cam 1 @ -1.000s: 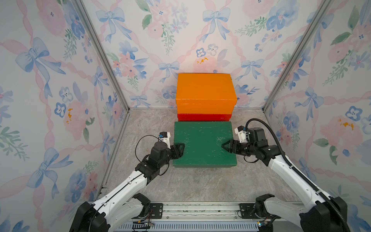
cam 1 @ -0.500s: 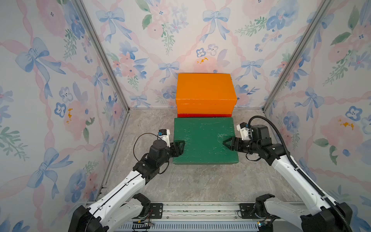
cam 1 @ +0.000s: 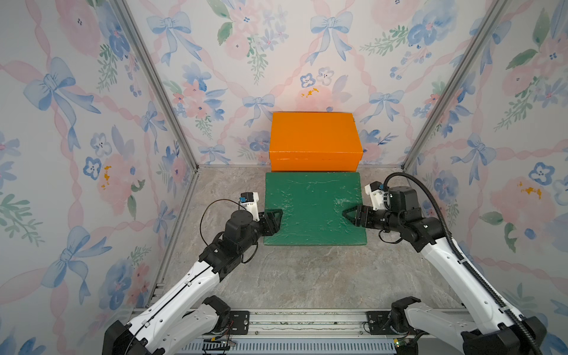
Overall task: Stack the shoeboxes
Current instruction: Pick up the shoebox from the center of the board.
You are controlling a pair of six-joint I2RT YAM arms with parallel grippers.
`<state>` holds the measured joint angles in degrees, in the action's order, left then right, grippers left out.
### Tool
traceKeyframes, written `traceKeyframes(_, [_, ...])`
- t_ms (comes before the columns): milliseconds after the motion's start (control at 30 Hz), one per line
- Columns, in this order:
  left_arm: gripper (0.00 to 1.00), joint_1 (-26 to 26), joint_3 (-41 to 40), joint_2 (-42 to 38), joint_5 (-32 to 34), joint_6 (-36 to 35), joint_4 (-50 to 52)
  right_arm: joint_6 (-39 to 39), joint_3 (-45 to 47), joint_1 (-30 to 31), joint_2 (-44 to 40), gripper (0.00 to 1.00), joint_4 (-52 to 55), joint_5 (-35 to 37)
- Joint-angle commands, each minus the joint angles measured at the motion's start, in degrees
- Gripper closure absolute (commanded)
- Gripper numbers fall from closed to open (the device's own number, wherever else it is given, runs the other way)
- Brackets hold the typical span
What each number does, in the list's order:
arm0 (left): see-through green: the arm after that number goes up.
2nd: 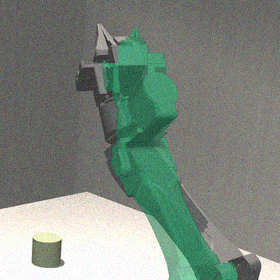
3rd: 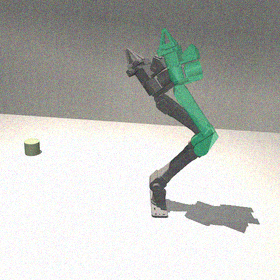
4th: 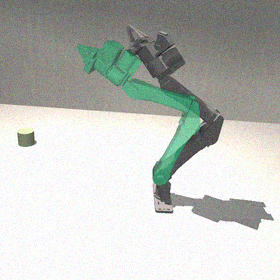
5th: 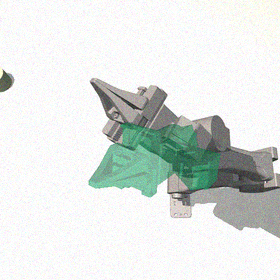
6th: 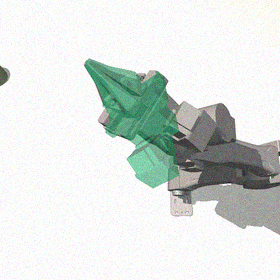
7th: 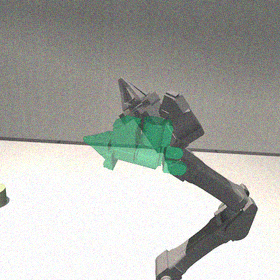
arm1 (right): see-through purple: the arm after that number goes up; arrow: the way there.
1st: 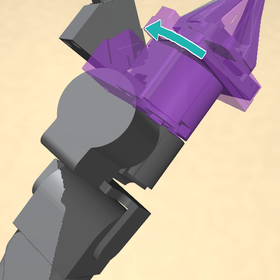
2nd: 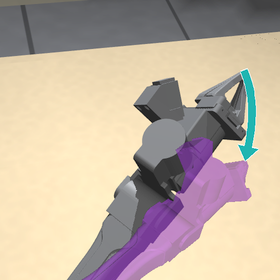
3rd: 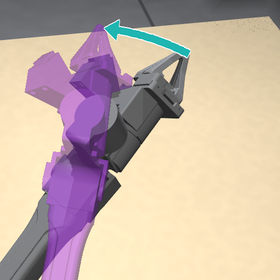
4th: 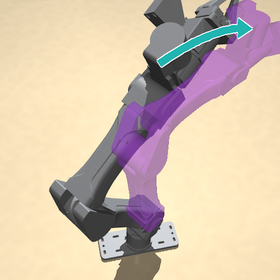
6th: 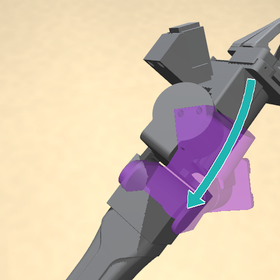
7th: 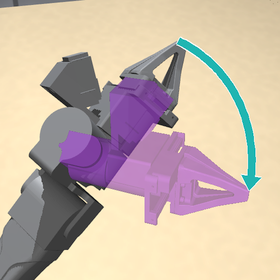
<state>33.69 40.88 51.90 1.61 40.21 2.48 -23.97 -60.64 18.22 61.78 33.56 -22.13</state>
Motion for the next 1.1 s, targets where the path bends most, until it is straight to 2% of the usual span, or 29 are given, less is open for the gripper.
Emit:
traceKeyframes(0, [0.33, 3.5, 3.6, -0.3, -9.8, -1.3, -5.3, 1.4, -2.9, 4.3, -0.7, 0.25, -1.0, -9.3])
traceKeyframes(1067, [0.33, 5.9, 13.6, 1.5, -9.0, -3.4, -3.2, 1.5, -13.7, 4.8, 0.0, 0.24, 0.8, -9.3])
